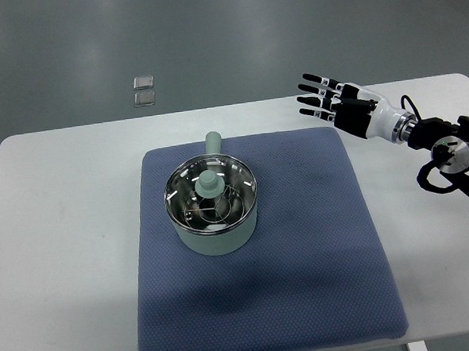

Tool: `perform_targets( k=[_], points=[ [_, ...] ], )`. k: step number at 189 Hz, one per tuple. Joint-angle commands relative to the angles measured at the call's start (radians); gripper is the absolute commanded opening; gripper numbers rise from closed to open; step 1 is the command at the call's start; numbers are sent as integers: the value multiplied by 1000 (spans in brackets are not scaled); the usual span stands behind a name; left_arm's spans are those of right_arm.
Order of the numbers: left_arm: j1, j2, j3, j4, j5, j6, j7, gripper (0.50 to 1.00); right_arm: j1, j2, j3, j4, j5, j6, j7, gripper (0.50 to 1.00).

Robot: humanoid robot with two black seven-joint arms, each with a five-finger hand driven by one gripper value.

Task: Open lid and place right of pot
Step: 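Move the right hand over the saucepan toward the glass lid knob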

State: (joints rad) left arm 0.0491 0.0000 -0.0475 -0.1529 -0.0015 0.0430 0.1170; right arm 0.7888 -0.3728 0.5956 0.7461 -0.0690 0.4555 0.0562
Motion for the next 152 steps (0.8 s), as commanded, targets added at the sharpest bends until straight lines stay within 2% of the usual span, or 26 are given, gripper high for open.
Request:
perform_targets(
  k=[1, 34, 75, 101, 152],
  points=[
    [0, 0, 0, 1, 0, 5, 0, 1000, 1, 0, 1, 2, -11, 2, 1, 936],
    [0, 0, 0, 4, 0, 6, 0, 1000, 6, -2, 3, 7, -57, 2, 7, 934],
    [0, 0, 0, 9, 0, -3, 0, 1000, 47, -2, 3, 15, -238, 3, 103, 932],
    [2, 0, 2, 9, 0, -3, 0, 1000, 98, 0, 0, 21, -408, 12, 148, 932],
    [3, 0, 2, 9, 0, -3, 0, 1000, 170, -2, -10, 130, -867, 40, 251, 932]
  ],
)
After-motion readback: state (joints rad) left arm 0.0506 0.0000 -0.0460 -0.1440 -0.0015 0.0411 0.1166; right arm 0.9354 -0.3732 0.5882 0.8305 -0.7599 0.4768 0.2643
